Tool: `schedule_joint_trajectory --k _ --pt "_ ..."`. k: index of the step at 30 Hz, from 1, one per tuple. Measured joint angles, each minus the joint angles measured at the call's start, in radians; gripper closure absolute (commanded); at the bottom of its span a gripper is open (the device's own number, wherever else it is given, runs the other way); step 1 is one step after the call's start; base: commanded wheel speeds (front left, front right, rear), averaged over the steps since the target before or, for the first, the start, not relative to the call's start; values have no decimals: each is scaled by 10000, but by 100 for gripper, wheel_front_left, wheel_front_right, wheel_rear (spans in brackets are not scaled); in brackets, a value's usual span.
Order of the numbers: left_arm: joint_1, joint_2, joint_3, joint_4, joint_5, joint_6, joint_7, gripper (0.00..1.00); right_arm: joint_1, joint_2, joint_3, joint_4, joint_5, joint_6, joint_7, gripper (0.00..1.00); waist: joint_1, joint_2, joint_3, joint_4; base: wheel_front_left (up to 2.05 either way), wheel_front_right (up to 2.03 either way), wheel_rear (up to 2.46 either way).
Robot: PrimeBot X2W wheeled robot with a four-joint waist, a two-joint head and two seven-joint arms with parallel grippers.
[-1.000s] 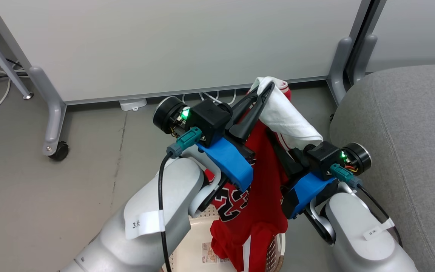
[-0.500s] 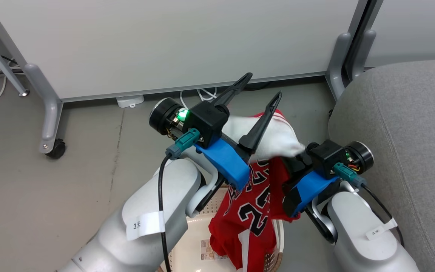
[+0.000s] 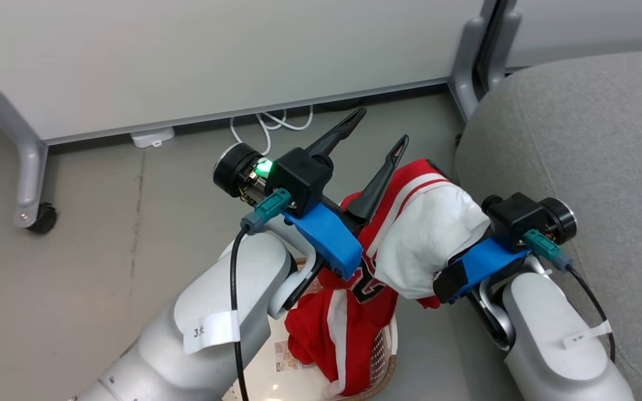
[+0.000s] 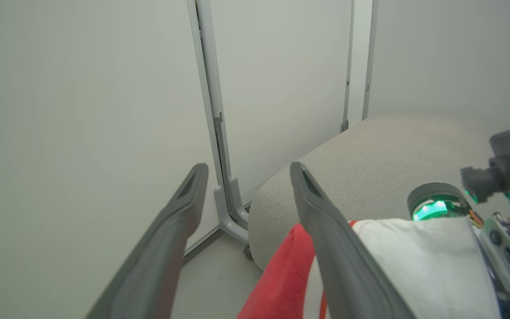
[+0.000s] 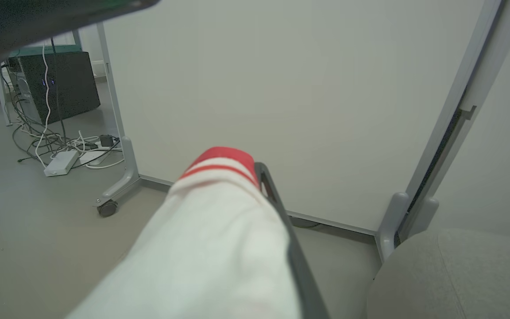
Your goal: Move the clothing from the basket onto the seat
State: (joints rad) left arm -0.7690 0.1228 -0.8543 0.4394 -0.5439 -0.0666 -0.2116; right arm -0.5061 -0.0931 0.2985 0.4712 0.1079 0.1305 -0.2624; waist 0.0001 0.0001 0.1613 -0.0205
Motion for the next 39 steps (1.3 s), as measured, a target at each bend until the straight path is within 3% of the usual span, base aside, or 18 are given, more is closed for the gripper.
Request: schedule_joint_trajectory --k 25,39 --pt "-360 100 -706 -59 282 -94 215 0 835 -176 -2819 -1827 -207 0 2 100 0 0 1247 -2146 0 0 0" --pt "-323 46 -1179 63 366 -128 253 0 1706 -36 -3741 -2266 -205 0 0 100 0 0 1502 -2794 0 0 0"
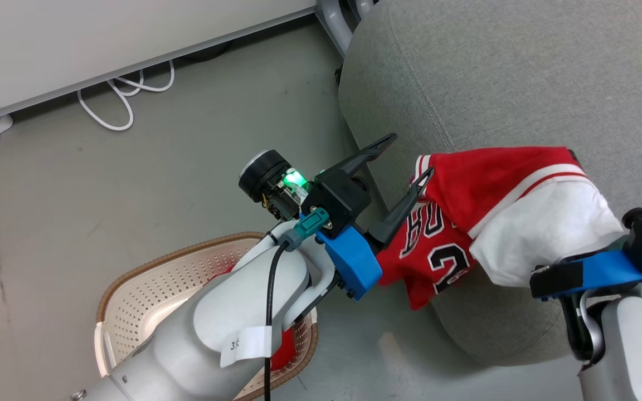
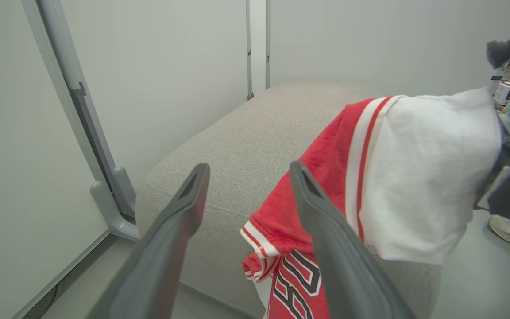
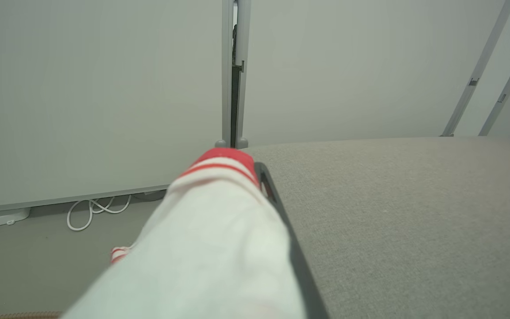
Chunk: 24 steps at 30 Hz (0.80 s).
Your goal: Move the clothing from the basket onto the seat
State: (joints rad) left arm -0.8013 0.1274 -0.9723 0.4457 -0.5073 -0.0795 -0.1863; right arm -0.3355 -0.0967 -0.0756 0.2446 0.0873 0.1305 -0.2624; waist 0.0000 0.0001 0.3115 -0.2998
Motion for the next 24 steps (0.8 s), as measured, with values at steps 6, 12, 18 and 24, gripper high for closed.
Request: schedule_joint_trajectory --k 6,12,18,24 --pt "62 10 -65 58 -23 0 -17 0 217 113 -12 -21 -2 2 0 100 -1 0 -115 -86 0 0 0" --pt "61 4 -98 65 -29 13 -88 0 142 81 33 -52 -98 0 0 100 0 0 -109 -54 0 0 0" --pt "-84 19 -132 10 29 48 -88 0 -755 -184 215 -236 -165 2 2 100 0 0 190 33 0 0 0" --pt "-401 178 -121 -174 165 163 -27 0 -2484 -848 92 -669 -232 2 2 100 0 -1 782 128 0 0 0"
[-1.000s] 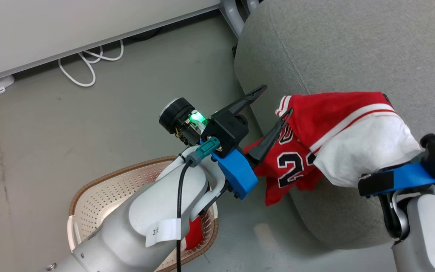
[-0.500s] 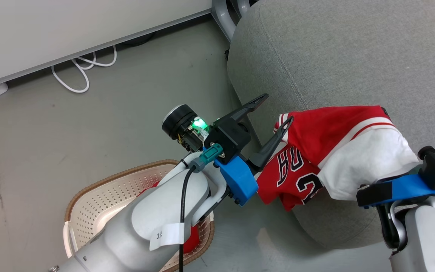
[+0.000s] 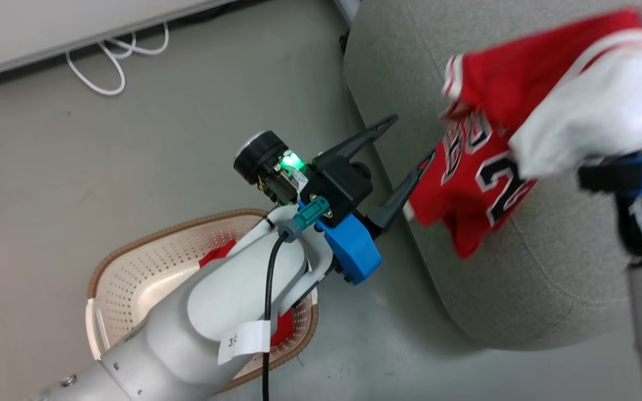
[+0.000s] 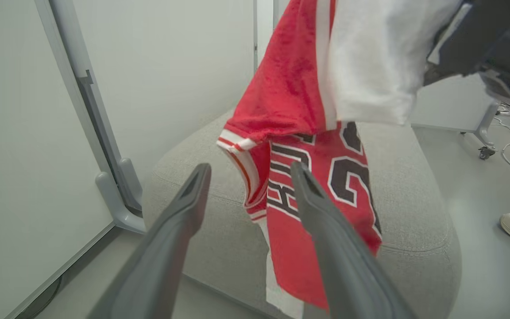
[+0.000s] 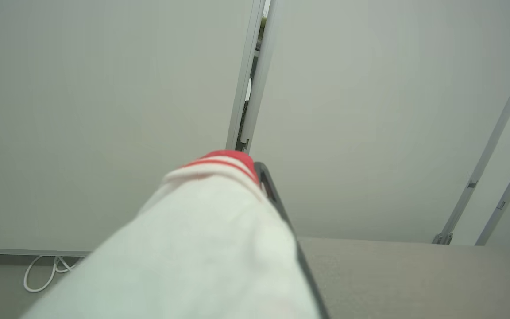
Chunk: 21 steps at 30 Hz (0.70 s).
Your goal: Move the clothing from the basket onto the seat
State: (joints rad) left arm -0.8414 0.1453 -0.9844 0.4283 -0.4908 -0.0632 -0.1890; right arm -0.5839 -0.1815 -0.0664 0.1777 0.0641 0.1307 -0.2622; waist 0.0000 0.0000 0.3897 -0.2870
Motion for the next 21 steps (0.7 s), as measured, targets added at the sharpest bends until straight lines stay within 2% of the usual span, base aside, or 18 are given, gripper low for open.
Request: schedule_joint_trajectory --k 5,13,18,21 --pt "-477 186 15 -272 198 94 219 0 -1685 -895 -685 -347 -38 0 0 100 0 0 783 112 0 0 0" --pt "-1275 727 6 -913 617 150 669 0 -4204 -2552 -2640 -487 144 0 -2 100 1 0 2315 292 0 0 0" --pt "-1604 878 8 -1269 784 230 880 0 -4777 -3691 -3507 201 351 2 -2 100 2 0 3174 363 0 0 0" --pt "-1746 897 -6 -1427 836 270 943 0 -4751 -3965 -3864 757 272 0 -2 100 2 0 3569 415 0 0 0"
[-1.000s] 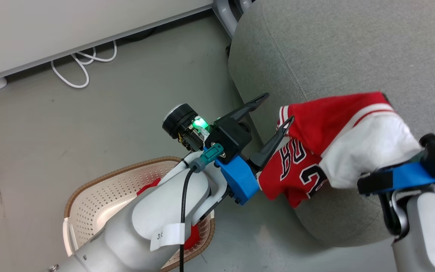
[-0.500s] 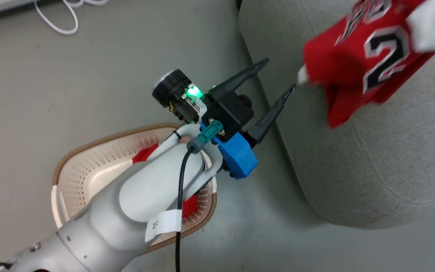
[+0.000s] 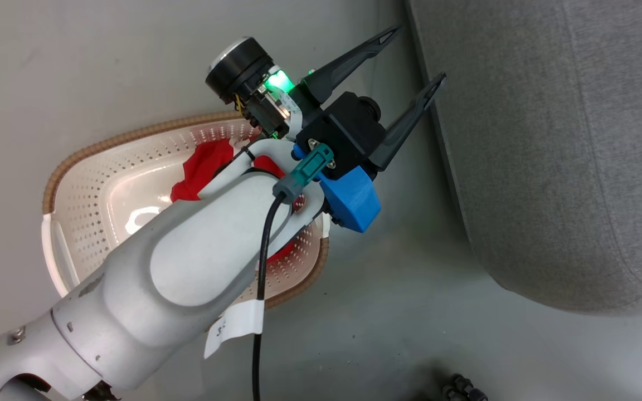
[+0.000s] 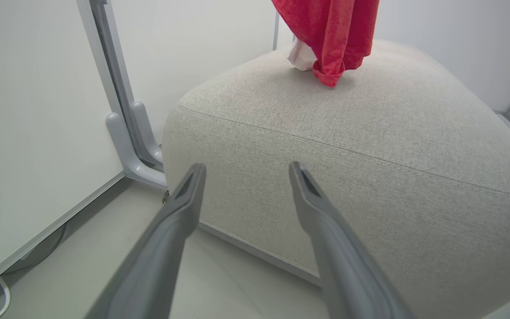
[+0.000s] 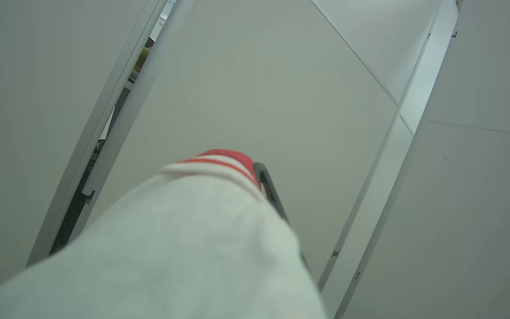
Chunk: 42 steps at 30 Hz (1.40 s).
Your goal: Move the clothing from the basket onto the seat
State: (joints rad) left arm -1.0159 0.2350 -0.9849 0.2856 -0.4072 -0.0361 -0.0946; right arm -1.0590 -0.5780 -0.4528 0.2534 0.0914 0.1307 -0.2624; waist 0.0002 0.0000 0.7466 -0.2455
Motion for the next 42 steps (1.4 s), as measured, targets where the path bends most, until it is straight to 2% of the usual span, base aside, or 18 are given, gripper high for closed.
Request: schedule_joint_trajectory --k 4,15,23,24,25,26,27,32,42 --pt "-100 94 -13 -90 35 4 42 0 451 79 -134 757 -224 0 0 100 0 0 357 69 0 0 0" --pt "-182 188 -102 -215 40 48 107 0 1584 1682 -591 2184 -617 0 0 100 0 0 757 207 0 0 0" --pt "-209 221 -148 -161 27 92 92 0 1941 2171 -754 3336 -621 0 0 100 0 0 731 296 0 0 0" --pt "-209 234 -150 -138 23 94 77 0 1986 2192 -750 3367 -619 2 0 86 -1 0 694 288 0 0 0" --pt "-209 238 -150 -121 12 98 46 0 2033 2201 -750 3384 -606 2 0 54 -1 0 646 279 0 0 0" --pt "-208 240 -153 -100 -6 104 15 0 2068 2209 -746 3400 -581 0 0 36 -1 0 586 265 0 0 0" --pt "-204 234 -161 -75 -35 105 -31 0 2108 2211 -725 3415 -525 0 0 0 -1 0 519 252 0 0 0" --pt "35 125 -186 151 -184 155 -391 0 3141 2322 -443 2986 -485 0 0 0 -1 0 6 186 0 0 0" --pt "995 -213 82 878 -855 313 -1306 0 6441 3032 -274 1149 -543 0 0 0 -2 0 -1656 201 0 0 0"
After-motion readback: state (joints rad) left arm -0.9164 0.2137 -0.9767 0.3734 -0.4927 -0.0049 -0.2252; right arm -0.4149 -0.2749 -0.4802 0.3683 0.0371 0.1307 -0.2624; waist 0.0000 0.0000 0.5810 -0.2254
